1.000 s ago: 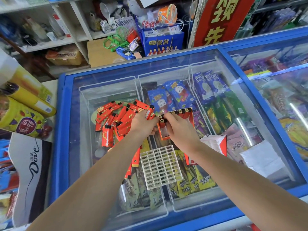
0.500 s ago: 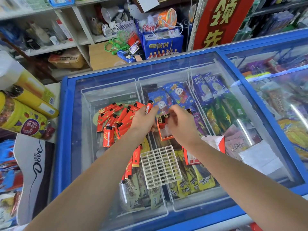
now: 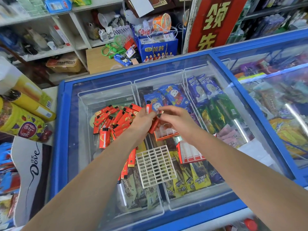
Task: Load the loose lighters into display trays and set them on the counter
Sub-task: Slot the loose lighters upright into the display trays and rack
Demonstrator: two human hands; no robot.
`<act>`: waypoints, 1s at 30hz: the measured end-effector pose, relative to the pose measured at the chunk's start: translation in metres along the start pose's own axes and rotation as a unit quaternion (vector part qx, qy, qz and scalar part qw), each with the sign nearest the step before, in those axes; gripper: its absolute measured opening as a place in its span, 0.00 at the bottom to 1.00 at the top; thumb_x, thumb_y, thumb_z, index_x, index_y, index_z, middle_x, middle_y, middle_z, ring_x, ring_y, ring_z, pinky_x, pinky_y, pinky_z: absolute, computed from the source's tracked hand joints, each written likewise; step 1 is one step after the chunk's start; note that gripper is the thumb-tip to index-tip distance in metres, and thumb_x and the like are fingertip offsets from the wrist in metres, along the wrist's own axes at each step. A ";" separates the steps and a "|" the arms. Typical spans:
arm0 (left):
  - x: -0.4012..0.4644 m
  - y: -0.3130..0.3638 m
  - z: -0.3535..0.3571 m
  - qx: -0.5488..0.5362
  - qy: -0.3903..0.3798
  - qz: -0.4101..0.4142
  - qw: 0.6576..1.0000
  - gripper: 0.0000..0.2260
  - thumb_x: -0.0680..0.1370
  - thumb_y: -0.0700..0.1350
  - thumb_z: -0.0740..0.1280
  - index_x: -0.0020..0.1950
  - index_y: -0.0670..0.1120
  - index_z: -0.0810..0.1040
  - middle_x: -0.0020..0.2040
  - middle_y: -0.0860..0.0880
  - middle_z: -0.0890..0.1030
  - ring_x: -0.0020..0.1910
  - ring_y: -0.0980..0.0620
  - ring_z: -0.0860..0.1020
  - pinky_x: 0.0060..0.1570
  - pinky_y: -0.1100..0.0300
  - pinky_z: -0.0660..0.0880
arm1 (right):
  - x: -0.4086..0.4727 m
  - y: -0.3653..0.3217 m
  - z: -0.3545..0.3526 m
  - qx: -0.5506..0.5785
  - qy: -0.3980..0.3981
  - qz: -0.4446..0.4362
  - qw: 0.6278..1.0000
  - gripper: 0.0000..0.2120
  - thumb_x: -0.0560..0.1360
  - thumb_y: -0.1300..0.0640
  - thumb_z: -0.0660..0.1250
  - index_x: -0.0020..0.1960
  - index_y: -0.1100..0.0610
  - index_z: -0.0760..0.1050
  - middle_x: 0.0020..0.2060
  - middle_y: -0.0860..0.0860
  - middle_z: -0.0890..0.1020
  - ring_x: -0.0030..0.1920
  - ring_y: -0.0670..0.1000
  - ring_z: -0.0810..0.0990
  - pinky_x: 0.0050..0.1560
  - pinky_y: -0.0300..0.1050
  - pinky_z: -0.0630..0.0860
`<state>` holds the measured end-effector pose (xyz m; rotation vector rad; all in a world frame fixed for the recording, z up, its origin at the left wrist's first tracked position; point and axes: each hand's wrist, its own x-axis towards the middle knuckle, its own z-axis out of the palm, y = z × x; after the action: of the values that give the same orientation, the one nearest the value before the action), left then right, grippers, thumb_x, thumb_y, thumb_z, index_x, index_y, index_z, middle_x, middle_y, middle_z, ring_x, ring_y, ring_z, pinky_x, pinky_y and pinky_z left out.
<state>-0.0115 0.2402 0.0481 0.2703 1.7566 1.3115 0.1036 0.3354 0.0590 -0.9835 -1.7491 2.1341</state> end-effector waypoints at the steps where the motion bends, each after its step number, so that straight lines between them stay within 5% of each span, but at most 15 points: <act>1: 0.001 -0.001 0.001 0.009 -0.001 0.007 1.000 0.09 0.83 0.43 0.63 0.61 0.43 0.74 0.36 0.47 0.83 0.33 0.51 0.81 0.38 0.55 0.80 | 0.000 0.001 0.000 0.002 0.008 0.002 1.000 0.14 0.76 0.67 0.69 0.61 0.59 0.80 0.46 0.59 0.84 0.44 0.54 0.85 0.43 0.42 0.81; 6: 0.002 -0.005 0.001 0.024 -0.027 0.036 0.999 0.04 0.82 0.44 0.66 0.48 0.46 0.75 0.39 0.47 0.85 0.40 0.49 0.85 0.47 0.52 0.83 | -0.001 0.001 -0.009 0.018 0.033 0.004 0.999 0.16 0.75 0.72 0.67 0.61 0.63 0.79 0.53 0.66 0.83 0.46 0.58 0.84 0.53 0.54 0.83; 10: 0.002 -0.005 0.000 0.039 -0.038 0.018 0.998 0.06 0.81 0.44 0.68 0.54 0.41 0.75 0.44 0.43 0.86 0.44 0.48 0.86 0.46 0.53 0.83 | 0.000 -0.002 -0.014 0.051 0.066 0.012 0.996 0.14 0.75 0.72 0.67 0.60 0.66 0.79 0.51 0.66 0.82 0.47 0.61 0.83 0.58 0.59 0.81; 17: -0.003 0.000 -0.001 0.009 -0.057 0.017 0.998 0.07 0.83 0.43 0.64 0.51 0.40 0.80 0.39 0.45 0.86 0.38 0.52 0.85 0.38 0.61 0.81 | -0.001 -0.002 -0.020 0.072 0.010 0.002 0.997 0.15 0.74 0.72 0.69 0.61 0.66 0.77 0.46 0.63 0.82 0.44 0.58 0.84 0.47 0.46 0.81; 21: -0.001 -0.001 -0.004 0.080 -0.006 0.052 0.995 0.05 0.82 0.47 0.66 0.51 0.46 0.79 0.45 0.45 0.86 0.45 0.49 0.86 0.44 0.53 0.84 | 0.001 -0.002 -0.021 -0.043 0.064 -0.051 0.996 0.08 0.76 0.67 0.71 0.54 0.61 0.80 0.39 0.58 0.83 0.36 0.54 0.84 0.38 0.45 0.81; 26: 0.003 -0.010 -0.016 0.120 0.062 0.046 0.990 0.07 0.82 0.46 0.66 0.46 0.45 0.76 0.33 0.51 0.79 0.27 0.59 0.80 0.30 0.64 0.77 | 0.002 0.005 -0.024 -0.223 0.084 -0.126 0.963 0.10 0.75 0.67 0.69 0.54 0.56 0.83 0.41 0.52 0.85 0.35 0.50 0.85 0.41 0.39 0.82; 30: 0.004 -0.016 -0.018 0.231 0.049 0.030 0.971 0.24 0.82 0.54 0.62 0.72 0.40 0.68 0.49 0.41 0.83 0.31 0.55 0.75 0.32 0.58 0.70 | 0.003 0.013 -0.024 -0.368 0.063 -0.181 0.910 0.14 0.76 0.66 0.70 0.60 0.56 0.79 0.49 0.46 0.82 0.40 0.39 0.80 0.47 0.28 0.75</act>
<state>-0.0226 0.2246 0.0330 0.5282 2.1422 0.9535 0.1194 0.3529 0.0444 -0.8111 -2.4837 1.1548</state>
